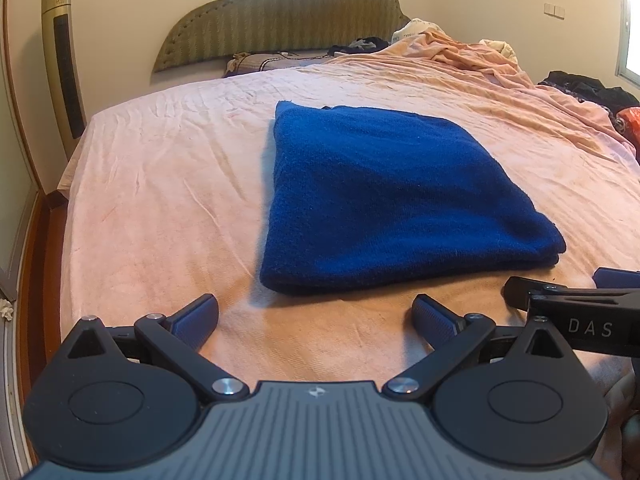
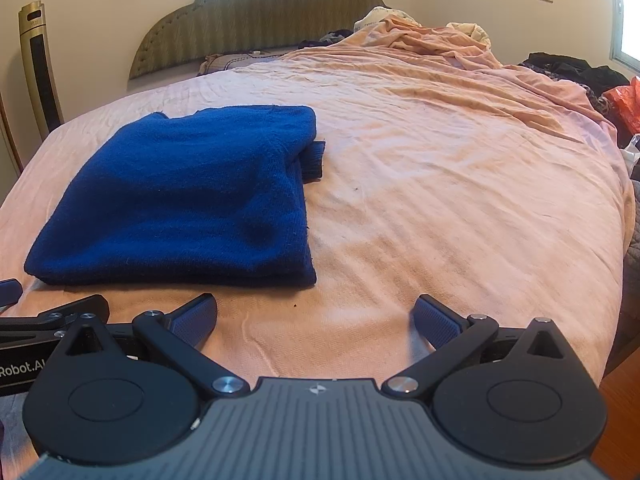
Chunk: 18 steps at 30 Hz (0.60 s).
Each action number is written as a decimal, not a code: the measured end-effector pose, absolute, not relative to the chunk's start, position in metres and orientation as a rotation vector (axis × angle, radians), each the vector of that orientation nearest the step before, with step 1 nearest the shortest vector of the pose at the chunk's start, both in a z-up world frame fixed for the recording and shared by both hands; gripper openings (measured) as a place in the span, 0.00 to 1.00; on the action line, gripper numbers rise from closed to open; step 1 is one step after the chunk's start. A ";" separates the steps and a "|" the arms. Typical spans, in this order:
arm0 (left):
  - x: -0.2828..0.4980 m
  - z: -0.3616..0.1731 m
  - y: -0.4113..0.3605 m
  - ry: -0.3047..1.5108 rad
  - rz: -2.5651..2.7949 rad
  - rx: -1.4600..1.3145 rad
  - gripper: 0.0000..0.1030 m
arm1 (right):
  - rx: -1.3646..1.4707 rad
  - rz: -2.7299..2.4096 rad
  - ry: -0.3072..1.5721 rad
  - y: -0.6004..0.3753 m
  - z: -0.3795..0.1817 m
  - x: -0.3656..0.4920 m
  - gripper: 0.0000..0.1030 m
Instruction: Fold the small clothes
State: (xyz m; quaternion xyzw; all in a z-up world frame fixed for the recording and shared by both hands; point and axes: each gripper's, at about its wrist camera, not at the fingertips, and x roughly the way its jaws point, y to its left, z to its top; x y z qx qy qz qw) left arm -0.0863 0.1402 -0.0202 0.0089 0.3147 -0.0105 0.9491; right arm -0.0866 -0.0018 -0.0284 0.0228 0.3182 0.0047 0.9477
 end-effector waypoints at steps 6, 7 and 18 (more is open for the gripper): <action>-0.086 -0.020 0.139 0.646 -0.025 0.026 1.00 | 0.044 0.005 0.642 0.001 -0.029 -0.086 1.00; -0.085 -0.020 0.139 0.646 -0.026 0.027 1.00 | 0.043 0.005 0.643 0.002 -0.029 -0.086 1.00; -0.084 -0.021 0.138 0.648 -0.020 0.040 1.00 | 0.040 0.005 0.646 0.002 -0.030 -0.086 1.00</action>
